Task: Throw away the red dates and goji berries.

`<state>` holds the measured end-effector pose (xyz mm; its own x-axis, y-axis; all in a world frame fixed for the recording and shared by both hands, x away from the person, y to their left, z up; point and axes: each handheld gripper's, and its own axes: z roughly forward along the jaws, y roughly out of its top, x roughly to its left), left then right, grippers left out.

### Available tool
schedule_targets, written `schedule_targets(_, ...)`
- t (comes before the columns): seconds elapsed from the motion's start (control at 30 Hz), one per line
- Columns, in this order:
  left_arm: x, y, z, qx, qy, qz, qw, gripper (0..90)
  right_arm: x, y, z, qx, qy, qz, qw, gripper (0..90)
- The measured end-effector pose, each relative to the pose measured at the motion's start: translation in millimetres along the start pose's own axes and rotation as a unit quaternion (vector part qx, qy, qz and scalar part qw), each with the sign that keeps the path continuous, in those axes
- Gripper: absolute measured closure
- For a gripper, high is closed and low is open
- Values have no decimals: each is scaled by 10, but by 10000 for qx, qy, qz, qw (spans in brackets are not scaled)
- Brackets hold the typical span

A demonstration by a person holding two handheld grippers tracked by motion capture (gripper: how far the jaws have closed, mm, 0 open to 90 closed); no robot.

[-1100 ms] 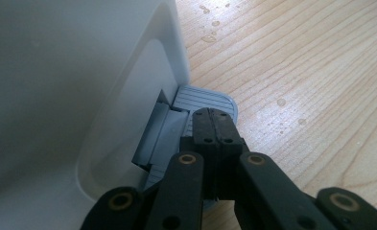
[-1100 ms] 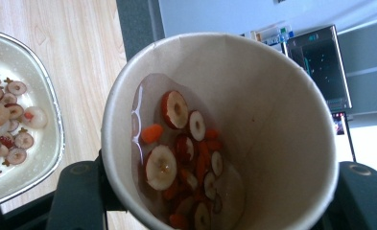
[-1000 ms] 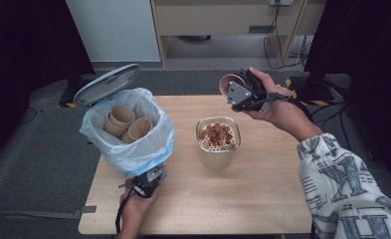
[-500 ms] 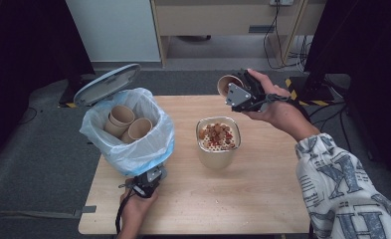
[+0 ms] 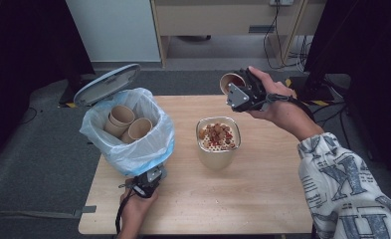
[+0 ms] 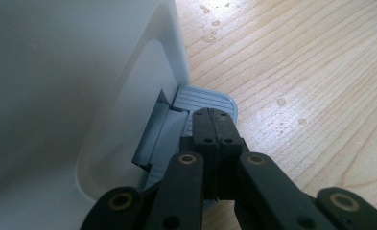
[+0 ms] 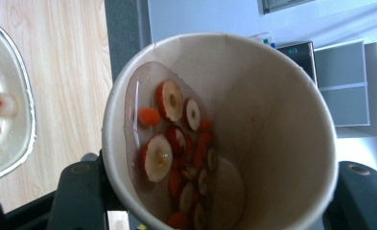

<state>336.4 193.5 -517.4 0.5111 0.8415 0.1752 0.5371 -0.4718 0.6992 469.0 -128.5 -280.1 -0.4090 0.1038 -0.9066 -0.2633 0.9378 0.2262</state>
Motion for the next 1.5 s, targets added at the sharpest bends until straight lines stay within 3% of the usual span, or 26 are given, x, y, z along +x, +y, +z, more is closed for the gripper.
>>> schedule_targets(0.73, 2, 1, 0, 1, -6, 18, 10000, 895, 20, 7, -1, 51, 7, -80, 10000, 353)
schedule_targets(1.2, -2, 2, 0, 7, 7, 17, 10000, 895, -55, 40, -56, 81, -43, -143, 9999, 371)
schedule_targets(1.5, -4, 2, 3, -10, 12, -2, 10000, 895, -50, 60, -62, 100, -130, -337, 9993, 376)
